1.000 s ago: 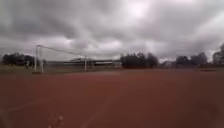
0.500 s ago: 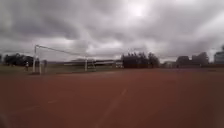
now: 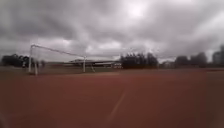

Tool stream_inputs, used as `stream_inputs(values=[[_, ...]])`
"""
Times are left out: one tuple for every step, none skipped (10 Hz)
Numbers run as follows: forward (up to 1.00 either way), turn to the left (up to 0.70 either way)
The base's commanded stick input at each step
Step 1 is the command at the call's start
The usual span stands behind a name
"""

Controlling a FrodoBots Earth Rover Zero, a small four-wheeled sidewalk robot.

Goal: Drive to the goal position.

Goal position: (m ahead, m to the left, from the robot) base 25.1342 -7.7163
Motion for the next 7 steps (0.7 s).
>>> stream_inputs(values=[[0.70,0.00],[0.70,0.00],[0.70,0.00],[0.70,0.00],[0.70,0.00],[0.70,0.00],[0.70,0.00]])
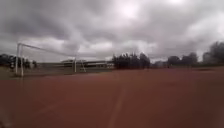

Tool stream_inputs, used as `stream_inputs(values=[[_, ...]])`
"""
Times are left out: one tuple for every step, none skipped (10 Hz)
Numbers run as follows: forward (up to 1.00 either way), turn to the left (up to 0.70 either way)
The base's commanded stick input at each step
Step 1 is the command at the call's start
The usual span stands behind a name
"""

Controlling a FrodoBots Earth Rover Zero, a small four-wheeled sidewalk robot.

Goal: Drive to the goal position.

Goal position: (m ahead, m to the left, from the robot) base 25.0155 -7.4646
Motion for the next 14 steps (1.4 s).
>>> stream_inputs(values=[[0.70,0.00],[0.70,0.00],[0.70,0.00],[0.70,0.00],[0.70,0.00],[0.70,0.00],[0.70,0.00],[0.70,0.00],[0.70,0.00],[0.70,0.00],[0.70,0.00],[0.70,0.00],[0.70,0.00],[0.70,0.00]])
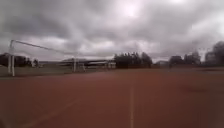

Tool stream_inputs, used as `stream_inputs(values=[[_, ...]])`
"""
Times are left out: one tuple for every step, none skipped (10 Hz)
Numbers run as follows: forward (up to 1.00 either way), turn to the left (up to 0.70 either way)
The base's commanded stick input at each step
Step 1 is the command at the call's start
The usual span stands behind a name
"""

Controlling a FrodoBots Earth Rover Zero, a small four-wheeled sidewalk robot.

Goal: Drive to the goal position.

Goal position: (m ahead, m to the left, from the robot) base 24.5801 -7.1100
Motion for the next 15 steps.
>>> stream_inputs(values=[[0.70,0.00],[0.70,0.00],[0.70,0.00],[0.70,0.00],[0.70,0.00],[0.70,0.00],[0.70,0.00],[0.70,0.00],[0.70,0.00],[0.70,0.00],[0.70,0.00],[0.70,0.00],[0.70,0.00],[0.70,0.00],[0.70,0.00]])
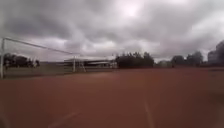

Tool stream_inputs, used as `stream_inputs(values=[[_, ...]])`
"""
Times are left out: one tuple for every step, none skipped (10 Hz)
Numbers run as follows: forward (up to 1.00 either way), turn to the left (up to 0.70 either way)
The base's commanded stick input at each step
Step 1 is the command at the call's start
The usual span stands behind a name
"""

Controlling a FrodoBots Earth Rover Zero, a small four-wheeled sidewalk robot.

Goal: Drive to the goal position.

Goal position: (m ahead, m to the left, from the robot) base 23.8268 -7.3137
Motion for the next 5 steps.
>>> stream_inputs(values=[[0.70,0.00],[0.70,0.00],[0.70,0.00],[0.70,0.00],[0.70,0.00]])
